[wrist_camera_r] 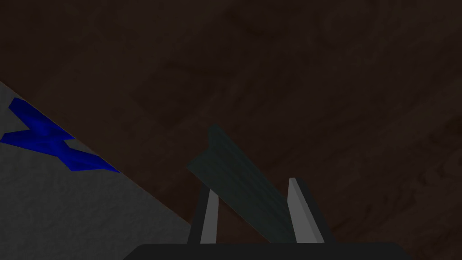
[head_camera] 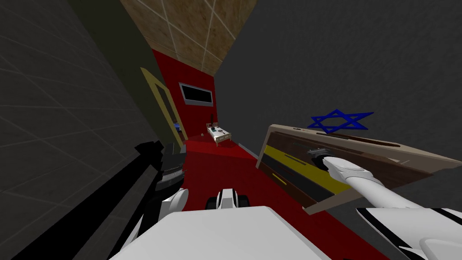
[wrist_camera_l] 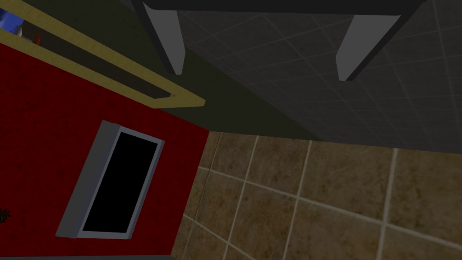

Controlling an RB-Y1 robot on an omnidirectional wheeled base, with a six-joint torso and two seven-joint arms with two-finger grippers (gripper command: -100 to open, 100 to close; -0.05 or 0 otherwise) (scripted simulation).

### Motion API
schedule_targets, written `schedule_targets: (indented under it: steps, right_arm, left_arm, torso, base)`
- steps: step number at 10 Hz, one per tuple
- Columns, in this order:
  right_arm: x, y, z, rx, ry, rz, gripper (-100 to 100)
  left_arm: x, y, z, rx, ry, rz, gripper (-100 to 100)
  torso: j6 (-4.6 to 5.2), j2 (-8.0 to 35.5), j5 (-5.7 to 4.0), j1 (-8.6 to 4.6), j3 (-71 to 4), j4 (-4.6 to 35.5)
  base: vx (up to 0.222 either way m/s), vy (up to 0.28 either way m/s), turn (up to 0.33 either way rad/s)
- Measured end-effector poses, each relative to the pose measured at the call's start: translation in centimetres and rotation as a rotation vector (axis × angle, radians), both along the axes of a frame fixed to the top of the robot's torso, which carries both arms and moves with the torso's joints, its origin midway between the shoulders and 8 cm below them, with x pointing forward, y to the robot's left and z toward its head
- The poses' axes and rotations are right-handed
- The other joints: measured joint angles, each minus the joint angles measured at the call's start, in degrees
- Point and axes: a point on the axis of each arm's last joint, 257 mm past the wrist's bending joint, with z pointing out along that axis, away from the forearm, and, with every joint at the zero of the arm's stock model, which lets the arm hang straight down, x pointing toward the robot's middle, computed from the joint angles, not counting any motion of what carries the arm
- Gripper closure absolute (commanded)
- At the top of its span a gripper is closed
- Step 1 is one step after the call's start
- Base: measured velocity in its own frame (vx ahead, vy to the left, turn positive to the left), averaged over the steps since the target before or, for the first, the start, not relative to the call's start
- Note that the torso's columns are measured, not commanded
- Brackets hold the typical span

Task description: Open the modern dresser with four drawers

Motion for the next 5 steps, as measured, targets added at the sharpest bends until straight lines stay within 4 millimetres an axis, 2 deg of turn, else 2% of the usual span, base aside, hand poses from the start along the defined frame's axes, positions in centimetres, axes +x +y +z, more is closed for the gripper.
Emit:
schedule_targets:
  steps: [2,3,5]
  right_arm:
    - [0.13,0.06,0.04,0.001,0.000,0.005,100]
    - [0.27,0.08,-0.13,0.003,0.001,0.007,-100]
    - [-0.31,-0.55,0.54,0.007,0.002,0.007,-100]
  left_arm:
    - [0.00,0.00,0.00,0.000,0.000,0.000,0]
    - [0.00,0.00,0.00,0.000,0.000,0.000,0]
    - [-0.01,0.01,0.00,0.000,0.000,0.000,0]
  torso:
    - [-0.11,0.01,-0.03,0.05,0.03,-0.01]
    - [-0.16,-0.03,-0.02,-0.06,0.00,0.00]
    - [0.17,-0.20,0.12,-0.35,-0.16,0.01]
  base:
    - [-0.095,0.161,-0.017]
    - [-0.023,0.088,-0.023]
    - [0.050,0.024,-0.004]
